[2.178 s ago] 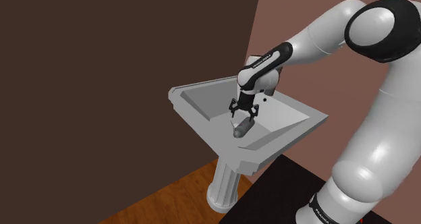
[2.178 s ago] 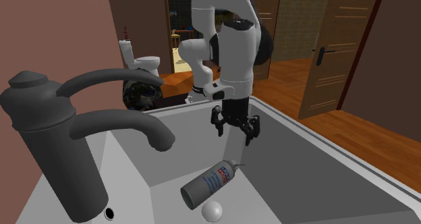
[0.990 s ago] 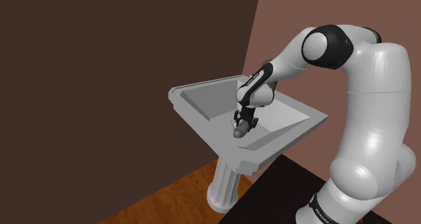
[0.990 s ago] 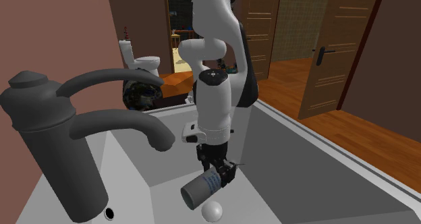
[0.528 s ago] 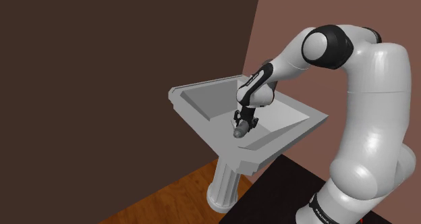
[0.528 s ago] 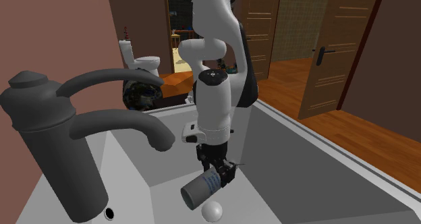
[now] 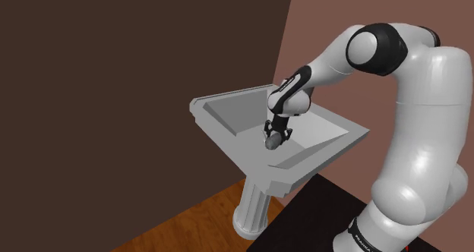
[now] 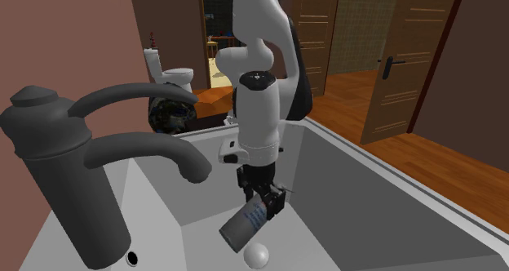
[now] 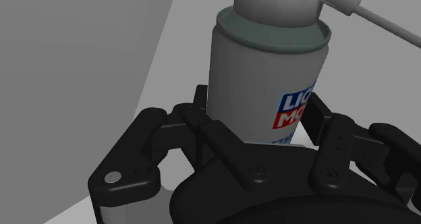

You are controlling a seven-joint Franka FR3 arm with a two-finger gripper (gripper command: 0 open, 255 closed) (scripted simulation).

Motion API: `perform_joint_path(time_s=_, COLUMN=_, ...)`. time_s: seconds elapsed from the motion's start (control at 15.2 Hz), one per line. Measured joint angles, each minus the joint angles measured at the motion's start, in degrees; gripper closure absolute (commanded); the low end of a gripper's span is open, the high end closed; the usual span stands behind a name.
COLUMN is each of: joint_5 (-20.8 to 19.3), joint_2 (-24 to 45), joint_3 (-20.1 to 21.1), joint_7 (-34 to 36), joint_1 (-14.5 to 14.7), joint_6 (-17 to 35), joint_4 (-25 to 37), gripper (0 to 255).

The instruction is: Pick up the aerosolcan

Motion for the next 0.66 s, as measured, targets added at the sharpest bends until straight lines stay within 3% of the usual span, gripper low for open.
perform_joint_path(time_s=0.66, joint_5=-1.68, joint_2=-6.00, joint_3=-0.89, joint_7=1.42, joint_1=0.73, joint_6=-6.07, joint_4=0.14, gripper=255)
